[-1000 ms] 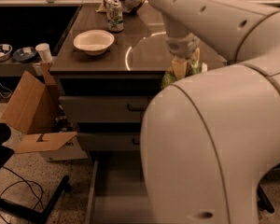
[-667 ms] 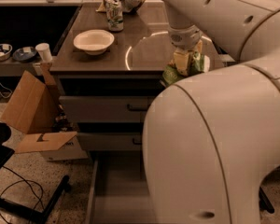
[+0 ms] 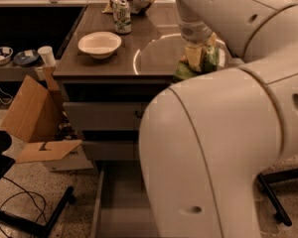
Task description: Pick green jalapeno chip bag from bottom drawer and place on counter
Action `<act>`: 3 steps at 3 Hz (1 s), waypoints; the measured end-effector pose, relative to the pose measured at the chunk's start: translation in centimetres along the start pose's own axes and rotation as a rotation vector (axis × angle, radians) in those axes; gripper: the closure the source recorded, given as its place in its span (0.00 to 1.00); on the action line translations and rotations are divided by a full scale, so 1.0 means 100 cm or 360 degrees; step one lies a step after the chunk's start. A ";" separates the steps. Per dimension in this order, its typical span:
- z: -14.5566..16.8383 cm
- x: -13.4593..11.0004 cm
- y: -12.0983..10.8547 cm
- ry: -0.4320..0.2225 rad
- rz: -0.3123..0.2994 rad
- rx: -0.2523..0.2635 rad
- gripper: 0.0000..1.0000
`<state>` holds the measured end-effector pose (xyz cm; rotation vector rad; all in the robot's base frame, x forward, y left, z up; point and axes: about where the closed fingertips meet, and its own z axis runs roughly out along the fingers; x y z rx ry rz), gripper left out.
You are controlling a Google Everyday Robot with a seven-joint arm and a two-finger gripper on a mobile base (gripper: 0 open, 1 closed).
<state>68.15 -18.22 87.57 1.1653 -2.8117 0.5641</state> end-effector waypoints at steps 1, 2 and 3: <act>-0.013 0.002 -0.038 0.0094 0.0043 0.0126 1.00; -0.048 0.019 -0.091 0.0007 0.0245 0.0299 1.00; -0.073 0.031 -0.113 -0.0088 0.0369 0.0394 1.00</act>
Offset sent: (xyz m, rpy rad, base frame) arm 0.1015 -0.0757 0.1896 -0.1343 -0.2814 -0.1947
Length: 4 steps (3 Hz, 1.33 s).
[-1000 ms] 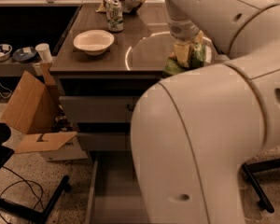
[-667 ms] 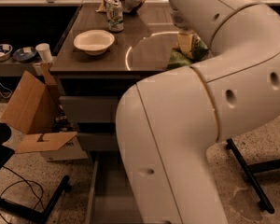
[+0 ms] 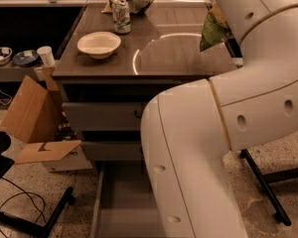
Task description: Pick green jalapeno chip bag from bottom drawer and place on counter
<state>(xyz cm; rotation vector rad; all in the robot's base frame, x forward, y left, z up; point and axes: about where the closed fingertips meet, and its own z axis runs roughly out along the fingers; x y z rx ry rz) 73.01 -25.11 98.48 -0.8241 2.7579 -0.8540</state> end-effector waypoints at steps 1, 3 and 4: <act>-0.001 -0.010 -0.002 -0.0170 0.0052 -0.0076 1.00; 0.017 -0.060 0.033 -0.0625 0.0093 -0.0468 1.00; 0.014 -0.090 0.047 -0.0795 0.0091 -0.0559 0.81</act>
Offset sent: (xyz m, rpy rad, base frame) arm 0.0700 0.0549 -0.0038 0.4546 -0.0789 0.1672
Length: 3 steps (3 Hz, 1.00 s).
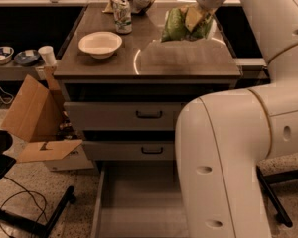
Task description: Pick green jalapeno chip bag from bottom drawer and place on counter
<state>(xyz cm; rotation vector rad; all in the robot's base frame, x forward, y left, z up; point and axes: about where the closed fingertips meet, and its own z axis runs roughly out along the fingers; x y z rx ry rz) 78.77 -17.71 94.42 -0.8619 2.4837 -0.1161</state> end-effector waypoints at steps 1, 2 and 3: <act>0.000 0.004 -0.002 0.0029 0.0001 0.0016 0.59; 0.000 0.004 -0.002 0.0029 0.0001 0.0016 0.36; 0.000 0.004 -0.002 0.0029 0.0001 0.0016 0.12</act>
Offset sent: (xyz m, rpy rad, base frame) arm -0.0017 -0.0041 -0.0011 -0.0165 0.0085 -0.0089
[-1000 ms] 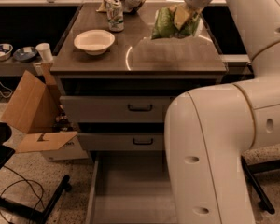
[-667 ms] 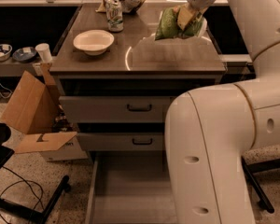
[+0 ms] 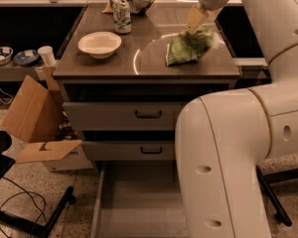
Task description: Pick green jalapeno chip bag from bottom drawer and place on counter
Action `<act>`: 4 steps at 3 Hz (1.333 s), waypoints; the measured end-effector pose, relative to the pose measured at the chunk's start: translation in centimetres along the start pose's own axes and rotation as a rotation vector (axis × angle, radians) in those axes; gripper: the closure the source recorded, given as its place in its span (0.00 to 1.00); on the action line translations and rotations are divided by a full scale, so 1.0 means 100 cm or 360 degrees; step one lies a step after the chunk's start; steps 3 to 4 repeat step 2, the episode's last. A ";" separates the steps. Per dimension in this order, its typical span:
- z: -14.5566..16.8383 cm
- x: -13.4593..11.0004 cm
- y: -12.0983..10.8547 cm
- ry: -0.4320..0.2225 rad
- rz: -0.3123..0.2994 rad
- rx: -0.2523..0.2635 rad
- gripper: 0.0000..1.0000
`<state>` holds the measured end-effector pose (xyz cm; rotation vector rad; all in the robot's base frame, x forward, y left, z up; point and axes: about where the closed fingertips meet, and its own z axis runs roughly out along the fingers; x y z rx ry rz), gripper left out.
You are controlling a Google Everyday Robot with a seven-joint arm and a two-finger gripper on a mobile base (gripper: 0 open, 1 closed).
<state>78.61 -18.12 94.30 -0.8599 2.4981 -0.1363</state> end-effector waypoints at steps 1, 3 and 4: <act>-0.006 -0.004 -0.003 -0.0070 -0.0010 -0.0010 0.00; -0.038 -0.007 -0.018 -0.0343 -0.0013 -0.0071 0.00; -0.038 -0.007 -0.018 -0.0343 -0.0013 -0.0071 0.00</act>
Offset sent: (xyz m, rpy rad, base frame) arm -0.0482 -0.0288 0.0791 0.3642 -0.3475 0.1737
